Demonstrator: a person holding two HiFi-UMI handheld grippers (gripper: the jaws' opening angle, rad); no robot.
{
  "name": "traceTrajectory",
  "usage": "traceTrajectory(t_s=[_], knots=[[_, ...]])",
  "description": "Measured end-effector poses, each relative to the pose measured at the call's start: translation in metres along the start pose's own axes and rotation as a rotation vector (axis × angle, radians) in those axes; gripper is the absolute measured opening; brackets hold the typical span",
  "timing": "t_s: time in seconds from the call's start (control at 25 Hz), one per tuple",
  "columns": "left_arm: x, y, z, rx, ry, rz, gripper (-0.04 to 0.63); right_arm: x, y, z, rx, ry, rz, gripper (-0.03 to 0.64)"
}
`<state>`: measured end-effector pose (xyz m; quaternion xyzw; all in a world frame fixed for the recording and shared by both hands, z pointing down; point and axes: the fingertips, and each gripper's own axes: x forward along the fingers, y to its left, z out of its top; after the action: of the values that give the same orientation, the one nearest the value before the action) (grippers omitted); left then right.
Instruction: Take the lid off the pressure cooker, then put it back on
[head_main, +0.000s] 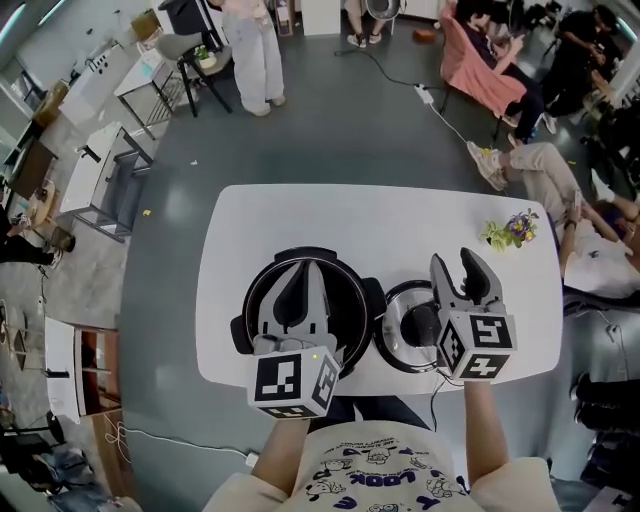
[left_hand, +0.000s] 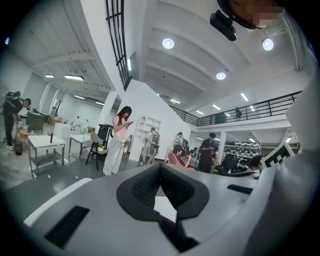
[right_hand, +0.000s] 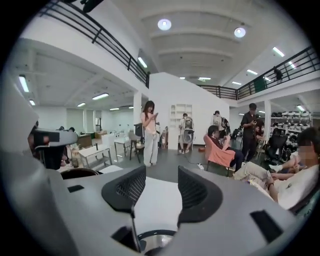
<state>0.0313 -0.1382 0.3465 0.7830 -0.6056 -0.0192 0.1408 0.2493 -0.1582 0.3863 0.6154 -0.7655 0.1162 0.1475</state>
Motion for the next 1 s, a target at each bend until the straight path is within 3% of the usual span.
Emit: traceTrajectory(t_s=[0.24, 0.52, 0.68, 1.0], knots=[[-0.005, -0.008, 0.033, 0.033, -0.084, 0.002, 0.014, -0.024, 0.013, 0.051, -0.031, -0.152, 0.010, 0.161], [-0.017, -0.014, 0.068, 0.072, -0.164, 0.007, 0.014, -0.051, 0.018, 0.094, -0.040, -0.319, -0.050, 0.017], [-0.023, -0.017, 0.083, 0.101, -0.199, 0.012, 0.014, -0.062, 0.019, 0.110, -0.019, -0.380, -0.051, 0.011], [-0.040, -0.015, 0.092, 0.103, -0.230, 0.011, 0.014, -0.078, 0.031, 0.113, -0.007, -0.395, -0.040, 0.011]])
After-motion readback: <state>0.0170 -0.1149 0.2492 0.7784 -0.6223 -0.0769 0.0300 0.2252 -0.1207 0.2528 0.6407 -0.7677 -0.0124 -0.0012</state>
